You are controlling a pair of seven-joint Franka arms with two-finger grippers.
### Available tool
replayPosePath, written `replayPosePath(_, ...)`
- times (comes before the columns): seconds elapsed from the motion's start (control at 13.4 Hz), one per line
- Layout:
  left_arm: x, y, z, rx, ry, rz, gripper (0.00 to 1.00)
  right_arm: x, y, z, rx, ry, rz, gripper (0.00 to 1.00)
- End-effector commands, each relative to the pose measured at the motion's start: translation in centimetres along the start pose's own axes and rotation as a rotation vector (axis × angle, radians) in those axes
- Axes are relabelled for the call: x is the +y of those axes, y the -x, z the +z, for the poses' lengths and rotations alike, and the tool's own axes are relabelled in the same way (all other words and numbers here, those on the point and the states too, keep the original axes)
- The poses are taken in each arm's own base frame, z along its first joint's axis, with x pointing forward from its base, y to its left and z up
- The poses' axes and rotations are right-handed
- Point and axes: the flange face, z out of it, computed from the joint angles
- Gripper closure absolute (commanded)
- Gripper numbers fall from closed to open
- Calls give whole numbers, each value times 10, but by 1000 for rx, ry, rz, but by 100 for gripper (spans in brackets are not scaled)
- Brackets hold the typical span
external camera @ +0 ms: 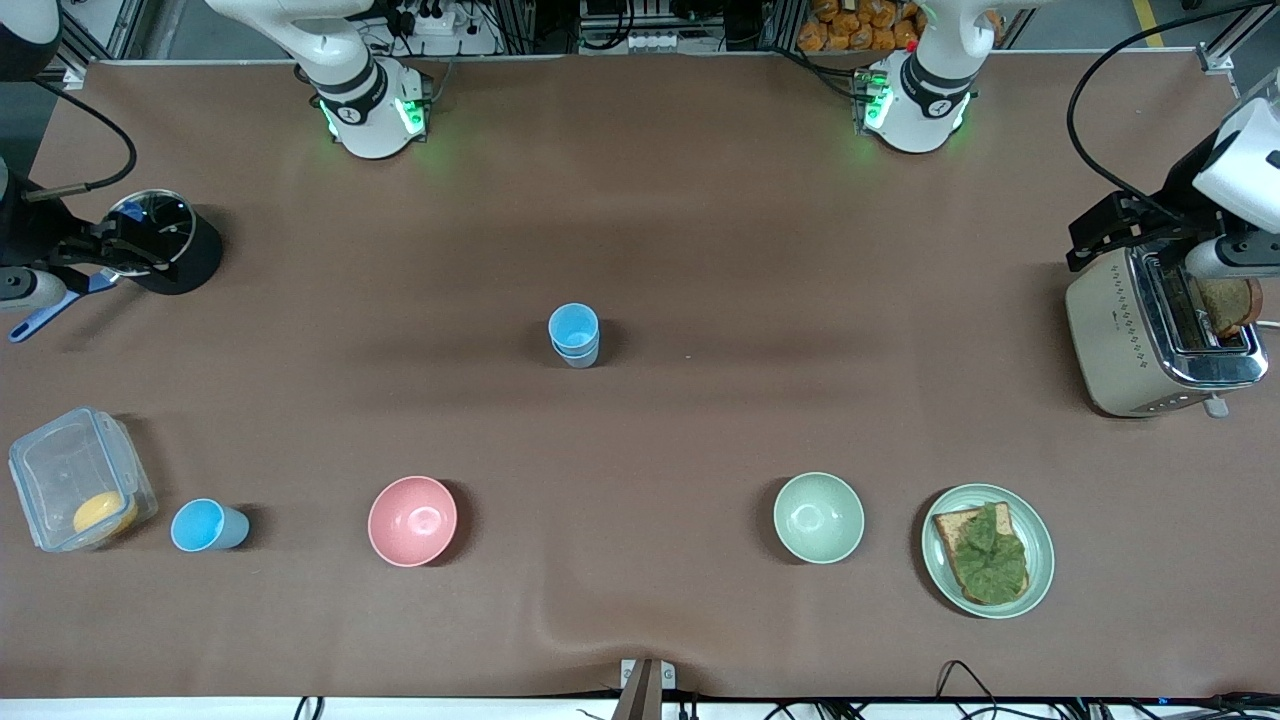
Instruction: Stack blue cups with both arms
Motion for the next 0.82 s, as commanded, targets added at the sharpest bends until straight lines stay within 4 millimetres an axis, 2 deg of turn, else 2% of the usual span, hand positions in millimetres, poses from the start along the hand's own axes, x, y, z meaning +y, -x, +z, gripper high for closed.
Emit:
replayPosePath(0.0, 9, 1, -5, 3, 29, 21, 0, 0, 7, -3, -1, 13, -9, 0)
replayPosePath(0.3, -1, 5, -2, -42, 24, 17, 0, 0, 7, -3, -1, 13, -9, 0)
replayPosePath(0.52, -2, 4, -11, -56, 26, 27, 0, 0, 7, -3, -1, 13, -9, 0)
replayPosePath(0.75, -3, 4, -13, -65, 25, 25, 0, 0, 7, -3, -1, 13, -9, 0)
